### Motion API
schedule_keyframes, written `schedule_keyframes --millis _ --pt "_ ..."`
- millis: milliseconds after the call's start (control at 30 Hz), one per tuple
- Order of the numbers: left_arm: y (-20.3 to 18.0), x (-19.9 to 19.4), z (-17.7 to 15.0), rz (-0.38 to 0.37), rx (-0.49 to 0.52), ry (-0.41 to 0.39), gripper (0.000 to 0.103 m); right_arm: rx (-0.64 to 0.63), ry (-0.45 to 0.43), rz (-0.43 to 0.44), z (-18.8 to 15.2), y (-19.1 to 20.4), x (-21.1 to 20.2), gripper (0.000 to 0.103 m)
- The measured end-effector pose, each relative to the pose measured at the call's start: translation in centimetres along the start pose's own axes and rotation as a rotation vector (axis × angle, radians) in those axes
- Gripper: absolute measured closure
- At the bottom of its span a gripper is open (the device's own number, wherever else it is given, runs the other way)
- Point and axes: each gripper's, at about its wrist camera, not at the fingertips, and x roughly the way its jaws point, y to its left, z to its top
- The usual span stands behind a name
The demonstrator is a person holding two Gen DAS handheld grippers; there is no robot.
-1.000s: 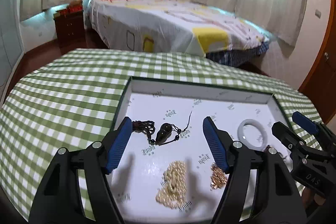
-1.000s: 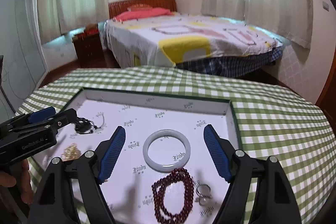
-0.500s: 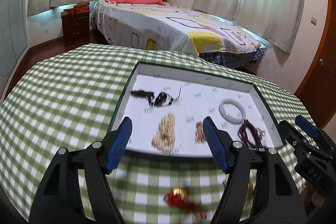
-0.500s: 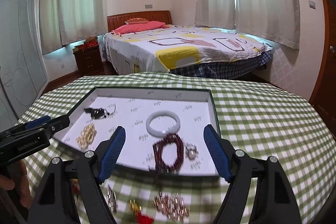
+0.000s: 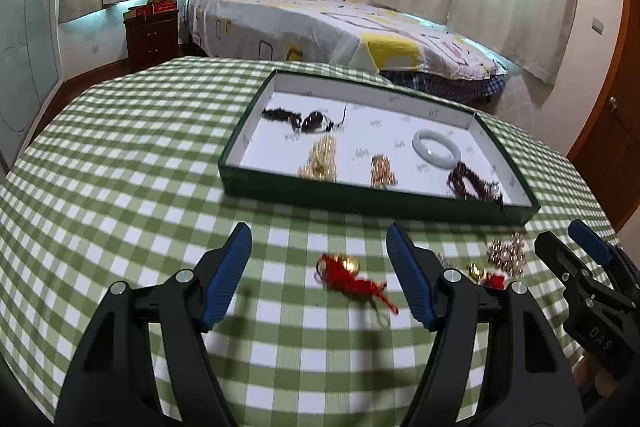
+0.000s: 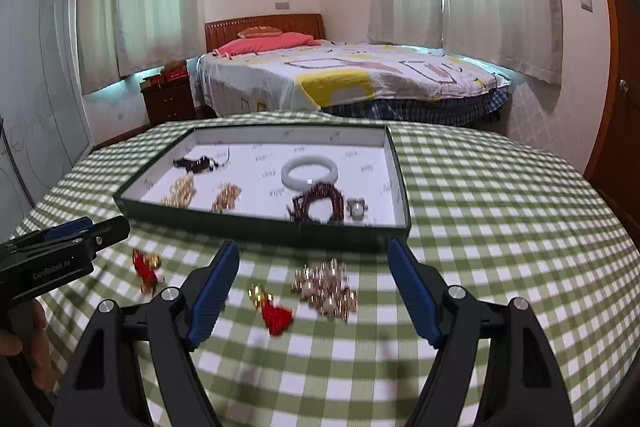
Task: Organize jewelry
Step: 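Withdraw both tools from the box toward the red charms on the table, then close the left tool on the red knot charm and lift it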
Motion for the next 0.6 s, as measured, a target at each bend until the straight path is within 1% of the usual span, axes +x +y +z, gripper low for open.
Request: schedule_keyframes --millis 200,367,600 --pt "-0.2 0.5 -1.3 0.012 0.004 0.029 0.035 0.01 0.012 0.003 -1.1 -0.3 -0.2 0.028" --pt "-1.1 1.5 -1.4 0.02 0.033 0.054 0.035 0.016 0.017 0.009 -1.4 -0.4 -0.1 0.028" --pt "-1.9 3.9 -1.6 0.028 0.06 0.139 0.035 0.03 0.022 0.011 -1.8 -0.8 0.0 0.028"
